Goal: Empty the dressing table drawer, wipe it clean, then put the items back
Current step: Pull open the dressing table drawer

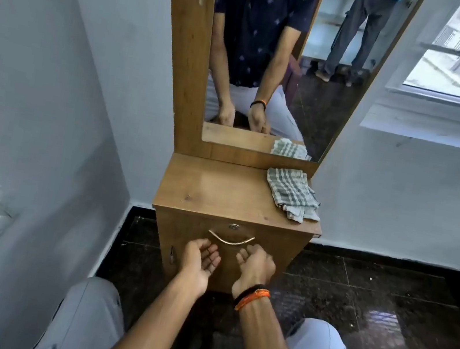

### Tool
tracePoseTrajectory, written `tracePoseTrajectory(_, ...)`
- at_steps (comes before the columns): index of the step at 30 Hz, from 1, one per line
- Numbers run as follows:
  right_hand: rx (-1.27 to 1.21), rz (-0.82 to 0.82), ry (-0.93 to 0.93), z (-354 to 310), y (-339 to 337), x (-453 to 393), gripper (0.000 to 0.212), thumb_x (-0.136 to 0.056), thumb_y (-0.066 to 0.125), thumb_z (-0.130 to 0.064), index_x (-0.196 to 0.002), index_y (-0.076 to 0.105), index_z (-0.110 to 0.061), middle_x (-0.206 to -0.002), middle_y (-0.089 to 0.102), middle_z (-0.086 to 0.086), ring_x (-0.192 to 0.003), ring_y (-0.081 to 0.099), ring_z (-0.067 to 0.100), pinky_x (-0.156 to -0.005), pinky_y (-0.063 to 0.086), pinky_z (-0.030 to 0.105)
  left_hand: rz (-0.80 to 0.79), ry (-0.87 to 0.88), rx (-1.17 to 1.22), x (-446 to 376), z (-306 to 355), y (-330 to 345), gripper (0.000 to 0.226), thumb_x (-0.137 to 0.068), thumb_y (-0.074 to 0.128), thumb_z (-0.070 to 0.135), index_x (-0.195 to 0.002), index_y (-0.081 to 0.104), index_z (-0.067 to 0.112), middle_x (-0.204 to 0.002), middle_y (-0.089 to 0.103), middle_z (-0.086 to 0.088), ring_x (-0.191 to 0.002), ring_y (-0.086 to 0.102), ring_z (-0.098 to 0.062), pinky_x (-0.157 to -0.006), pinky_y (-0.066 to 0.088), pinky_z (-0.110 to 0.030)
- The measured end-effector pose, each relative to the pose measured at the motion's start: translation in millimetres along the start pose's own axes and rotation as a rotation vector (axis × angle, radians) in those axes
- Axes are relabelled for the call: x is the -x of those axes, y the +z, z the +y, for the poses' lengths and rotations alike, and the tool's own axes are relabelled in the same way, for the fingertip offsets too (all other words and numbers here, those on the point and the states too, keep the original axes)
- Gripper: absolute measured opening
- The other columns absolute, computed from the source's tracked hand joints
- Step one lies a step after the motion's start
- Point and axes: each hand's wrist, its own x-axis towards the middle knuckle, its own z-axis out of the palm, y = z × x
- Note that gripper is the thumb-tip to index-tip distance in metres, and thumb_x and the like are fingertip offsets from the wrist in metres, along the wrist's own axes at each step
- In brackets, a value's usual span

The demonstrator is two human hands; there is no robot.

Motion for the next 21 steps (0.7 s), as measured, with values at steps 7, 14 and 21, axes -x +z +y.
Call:
tracePoseTrajectory(7, -0.052, -0.299, 0.355, -4, 3, -23, 0.017, -0.092, 0.049, -0.018, -0.084, 0.063, -0.012, -0.088, 0.066, 0.007, -0.076, 0.056, 0.017, -0.068, 0.046, 0.028, -0.079, -0.123, 0.185, -8, 10, 12, 0.019, -0.092, 0.048, 0.018, -0.091, 0.065, 0.008, -0.092, 0.066, -0.013, -0.088, 0.061, -0.025, -0.079, 0.049, -0.035)
tracePoseTrajectory(14, -0.101, -0.361, 0.418, -4, -6, -22, 0.015, -0.087, 0.053, -0.02, -0.079, 0.065, -0.015, -0.095, 0.071, 0.004, -0.075, 0.054, 0.016, -0.069, 0.044, 0.029, -0.102, -0.149, 0.214, -4, 7, 3, 0.033, -0.095, 0.045, 0.028, -0.103, 0.067, 0.004, -0.102, 0.067, -0.014, -0.092, 0.058, -0.027, -0.087, 0.045, -0.036)
tracePoseTrajectory(21, -0.059, -0.305, 0.399, 16, -31, -8, 0.018, -0.093, 0.058, -0.023, -0.101, 0.069, -0.011, -0.104, 0.072, 0.004, -0.084, 0.058, 0.016, -0.073, 0.048, 0.028, -0.06, -0.154, 0.211, 13, -9, -17, 0.039, -0.098, 0.044, 0.03, -0.11, 0.064, -0.001, -0.113, 0.065, -0.017, -0.099, 0.059, -0.03, -0.098, 0.046, -0.038)
